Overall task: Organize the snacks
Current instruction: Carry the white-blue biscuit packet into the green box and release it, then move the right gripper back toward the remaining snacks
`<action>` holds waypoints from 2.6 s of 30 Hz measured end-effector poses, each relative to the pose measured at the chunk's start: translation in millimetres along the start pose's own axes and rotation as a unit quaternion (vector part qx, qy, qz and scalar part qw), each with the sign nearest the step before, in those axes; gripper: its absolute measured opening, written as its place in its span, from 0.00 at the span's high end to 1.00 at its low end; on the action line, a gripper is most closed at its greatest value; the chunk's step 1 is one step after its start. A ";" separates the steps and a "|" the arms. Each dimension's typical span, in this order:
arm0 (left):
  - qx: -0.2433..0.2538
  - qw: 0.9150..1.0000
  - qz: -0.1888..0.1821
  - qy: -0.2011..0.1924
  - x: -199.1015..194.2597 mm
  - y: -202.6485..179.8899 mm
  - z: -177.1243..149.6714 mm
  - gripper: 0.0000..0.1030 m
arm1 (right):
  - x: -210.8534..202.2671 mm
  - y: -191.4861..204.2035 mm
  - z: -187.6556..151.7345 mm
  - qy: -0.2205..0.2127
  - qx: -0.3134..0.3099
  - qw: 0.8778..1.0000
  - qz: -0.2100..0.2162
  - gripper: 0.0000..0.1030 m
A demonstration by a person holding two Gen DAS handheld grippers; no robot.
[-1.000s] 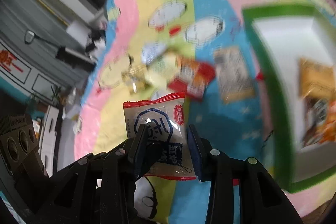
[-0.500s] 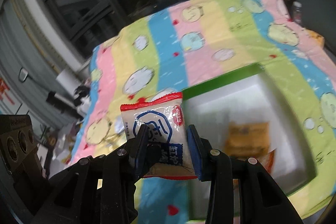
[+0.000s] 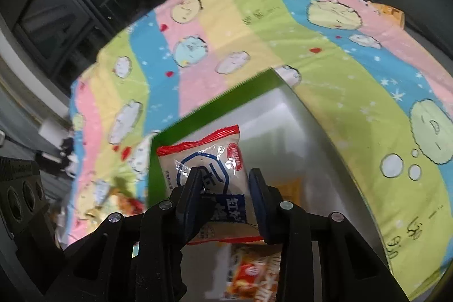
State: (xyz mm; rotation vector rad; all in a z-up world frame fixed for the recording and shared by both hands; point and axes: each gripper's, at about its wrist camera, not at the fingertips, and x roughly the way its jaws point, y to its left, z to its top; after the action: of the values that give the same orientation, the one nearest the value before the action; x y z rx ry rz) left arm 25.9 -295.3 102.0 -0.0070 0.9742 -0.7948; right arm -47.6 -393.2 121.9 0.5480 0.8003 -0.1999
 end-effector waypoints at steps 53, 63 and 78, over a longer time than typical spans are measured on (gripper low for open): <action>-0.212 0.901 0.278 -0.257 -302.1 76.3 -211.5 0.20 | 48.5 174.2 -162.0 -0.059 -0.202 0.963 0.169 0.19; -0.231 0.884 0.299 -0.276 -336.0 62.3 -222.9 0.20 | 63.6 172.9 -174.8 -0.009 -0.201 0.959 0.201 0.19; -0.223 0.892 0.312 -0.241 -297.2 56.9 -191.1 0.20 | 39.4 152.6 -152.7 -0.025 -0.171 0.962 0.209 0.19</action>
State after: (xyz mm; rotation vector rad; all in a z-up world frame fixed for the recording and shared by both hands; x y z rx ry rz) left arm -172.9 -10.7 189.0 -0.2664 0.6022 0.0477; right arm -59.5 -181.3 66.2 0.3706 0.6352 0.3108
